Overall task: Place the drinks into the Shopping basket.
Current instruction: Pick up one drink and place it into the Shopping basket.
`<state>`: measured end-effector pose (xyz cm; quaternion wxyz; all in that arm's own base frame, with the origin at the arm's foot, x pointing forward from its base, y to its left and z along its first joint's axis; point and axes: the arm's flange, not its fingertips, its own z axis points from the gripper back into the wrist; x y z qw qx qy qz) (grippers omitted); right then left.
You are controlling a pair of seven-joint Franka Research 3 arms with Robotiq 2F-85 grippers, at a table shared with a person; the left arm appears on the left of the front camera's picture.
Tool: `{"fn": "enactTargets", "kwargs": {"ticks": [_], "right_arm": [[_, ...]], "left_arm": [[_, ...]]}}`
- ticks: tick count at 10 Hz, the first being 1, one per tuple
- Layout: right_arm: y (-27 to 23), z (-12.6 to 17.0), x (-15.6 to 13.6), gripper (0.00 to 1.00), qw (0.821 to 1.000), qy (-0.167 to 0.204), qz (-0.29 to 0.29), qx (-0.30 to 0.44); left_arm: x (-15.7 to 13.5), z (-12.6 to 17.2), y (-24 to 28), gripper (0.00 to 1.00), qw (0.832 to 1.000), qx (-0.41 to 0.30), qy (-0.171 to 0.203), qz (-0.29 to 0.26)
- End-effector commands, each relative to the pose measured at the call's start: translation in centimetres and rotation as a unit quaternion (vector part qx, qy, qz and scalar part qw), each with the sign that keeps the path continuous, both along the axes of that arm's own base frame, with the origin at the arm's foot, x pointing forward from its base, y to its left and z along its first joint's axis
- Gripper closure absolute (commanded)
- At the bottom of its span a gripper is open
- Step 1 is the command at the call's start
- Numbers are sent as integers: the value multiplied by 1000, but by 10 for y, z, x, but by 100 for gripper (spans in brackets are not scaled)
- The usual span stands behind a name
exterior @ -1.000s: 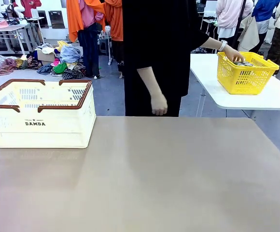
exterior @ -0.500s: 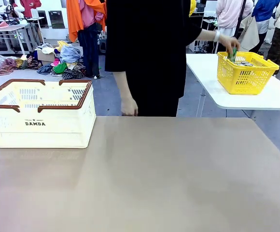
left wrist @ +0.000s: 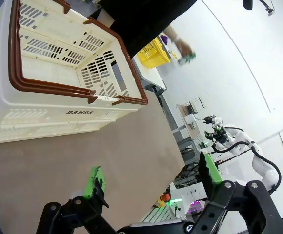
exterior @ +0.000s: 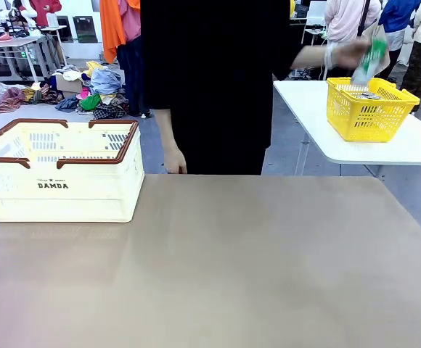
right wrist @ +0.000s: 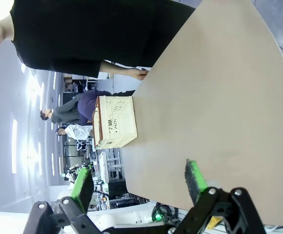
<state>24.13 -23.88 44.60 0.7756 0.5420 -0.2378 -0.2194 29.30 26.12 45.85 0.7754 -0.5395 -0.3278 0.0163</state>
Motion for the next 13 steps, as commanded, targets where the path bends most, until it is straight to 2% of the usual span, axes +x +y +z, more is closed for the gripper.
{"fn": "enactTargets", "kwargs": {"ticks": [1,13], "right_arm": [[-3,2,0,0,1000,-6,3,-1],[-3,2,0,0,1000,-6,3,-1]], "left_arm": [[0,3,0,0,1000,-9,-6,1],[0,3,0,0,1000,-9,-6,1]]}}
